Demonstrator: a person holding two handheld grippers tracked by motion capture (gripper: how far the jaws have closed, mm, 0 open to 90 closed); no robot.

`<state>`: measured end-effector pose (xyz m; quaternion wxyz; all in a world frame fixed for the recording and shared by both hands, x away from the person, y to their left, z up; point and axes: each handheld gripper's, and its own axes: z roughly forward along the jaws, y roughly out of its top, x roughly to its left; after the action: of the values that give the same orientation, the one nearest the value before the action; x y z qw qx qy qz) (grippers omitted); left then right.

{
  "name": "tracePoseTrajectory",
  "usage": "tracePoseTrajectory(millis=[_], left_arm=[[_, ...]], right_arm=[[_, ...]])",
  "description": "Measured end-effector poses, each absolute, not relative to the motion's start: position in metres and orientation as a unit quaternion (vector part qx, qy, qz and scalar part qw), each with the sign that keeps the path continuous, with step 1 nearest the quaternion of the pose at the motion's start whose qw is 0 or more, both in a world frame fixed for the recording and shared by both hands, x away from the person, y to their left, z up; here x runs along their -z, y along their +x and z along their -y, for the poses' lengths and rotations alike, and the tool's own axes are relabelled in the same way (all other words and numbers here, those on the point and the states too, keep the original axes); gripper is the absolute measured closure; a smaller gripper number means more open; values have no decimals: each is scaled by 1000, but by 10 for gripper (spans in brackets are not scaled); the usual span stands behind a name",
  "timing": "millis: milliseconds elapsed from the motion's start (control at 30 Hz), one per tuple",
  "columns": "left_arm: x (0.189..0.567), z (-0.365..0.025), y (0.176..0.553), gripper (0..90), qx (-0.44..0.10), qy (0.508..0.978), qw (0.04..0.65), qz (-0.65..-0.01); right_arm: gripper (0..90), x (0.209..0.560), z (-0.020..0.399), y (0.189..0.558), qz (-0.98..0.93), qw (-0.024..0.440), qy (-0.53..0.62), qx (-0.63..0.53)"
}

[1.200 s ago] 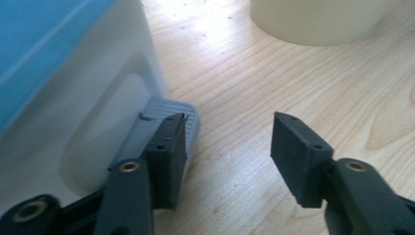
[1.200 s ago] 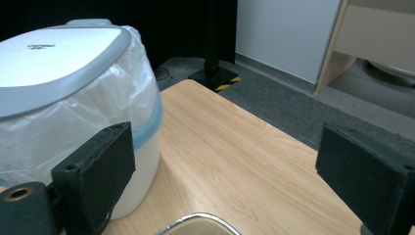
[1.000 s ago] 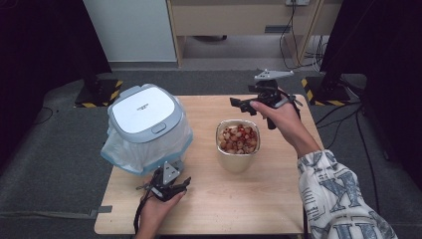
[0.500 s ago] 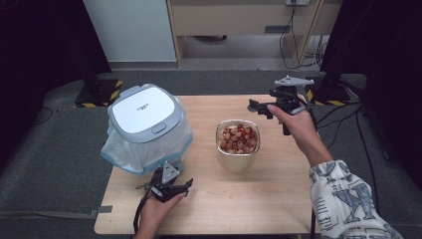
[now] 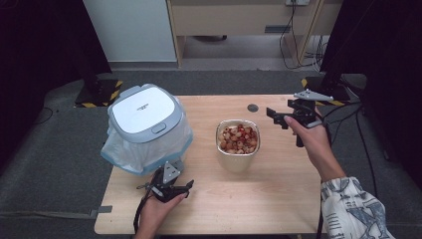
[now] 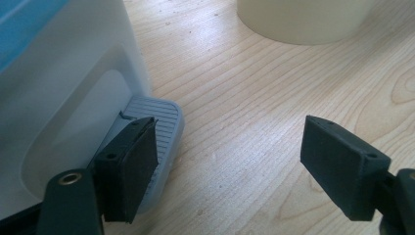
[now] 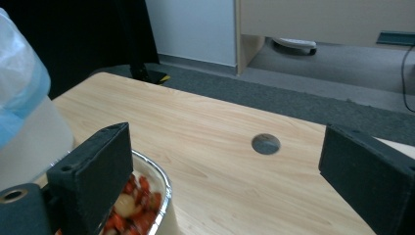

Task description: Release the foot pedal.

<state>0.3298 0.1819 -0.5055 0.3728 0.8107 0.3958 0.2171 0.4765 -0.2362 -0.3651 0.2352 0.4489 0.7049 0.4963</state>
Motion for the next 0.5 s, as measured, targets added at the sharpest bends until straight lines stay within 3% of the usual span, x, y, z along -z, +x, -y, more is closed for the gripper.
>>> tracePoseTrajectory(millis=[500], left_arm=[[510,-179,332,160,-204,821,368,-386]], right_arm=[[65,414,269,447,-698,244,486,-466]])
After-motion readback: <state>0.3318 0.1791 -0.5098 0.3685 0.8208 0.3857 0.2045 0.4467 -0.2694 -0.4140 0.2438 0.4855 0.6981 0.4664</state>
